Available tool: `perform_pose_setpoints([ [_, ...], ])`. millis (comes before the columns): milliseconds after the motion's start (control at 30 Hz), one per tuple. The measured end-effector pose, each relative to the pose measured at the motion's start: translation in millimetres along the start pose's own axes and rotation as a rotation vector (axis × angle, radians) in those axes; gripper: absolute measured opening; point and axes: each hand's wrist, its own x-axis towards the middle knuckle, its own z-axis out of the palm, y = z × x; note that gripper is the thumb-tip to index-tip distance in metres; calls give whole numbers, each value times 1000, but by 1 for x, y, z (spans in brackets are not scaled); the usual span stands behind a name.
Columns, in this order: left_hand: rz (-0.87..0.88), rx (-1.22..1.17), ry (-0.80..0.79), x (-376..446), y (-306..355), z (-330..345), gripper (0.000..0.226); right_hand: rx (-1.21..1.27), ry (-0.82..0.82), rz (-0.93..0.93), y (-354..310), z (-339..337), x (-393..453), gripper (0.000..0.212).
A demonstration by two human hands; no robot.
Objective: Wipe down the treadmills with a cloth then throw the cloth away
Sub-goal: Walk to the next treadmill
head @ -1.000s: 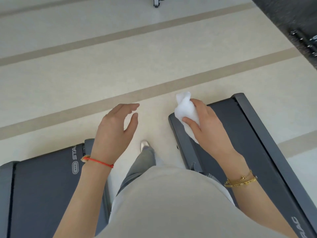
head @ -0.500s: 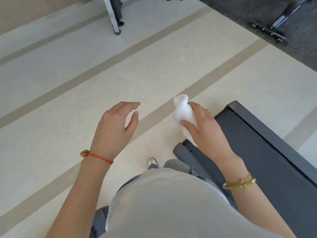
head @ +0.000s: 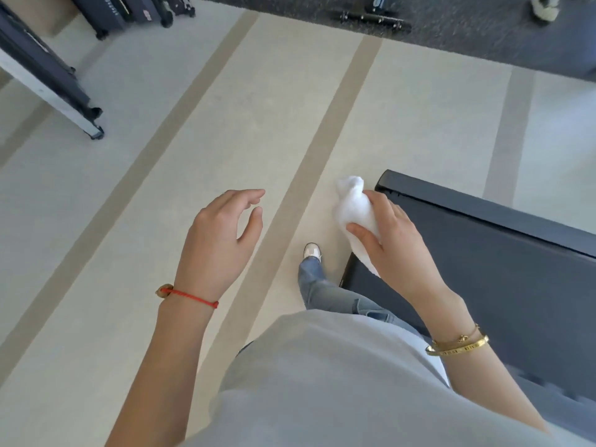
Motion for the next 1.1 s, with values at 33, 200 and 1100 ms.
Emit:
perform_pose_setpoints([
  [33,32,-4,-12,25,-2,4,25,1,22,19,3,-1,17,43],
  [200,192,-18,-79,158,6,24,25,15,123,106,23,-28,107,41],
  [1100,1029,-147,-606,680,194,241,24,70,754,840,187,-153,422,35],
])
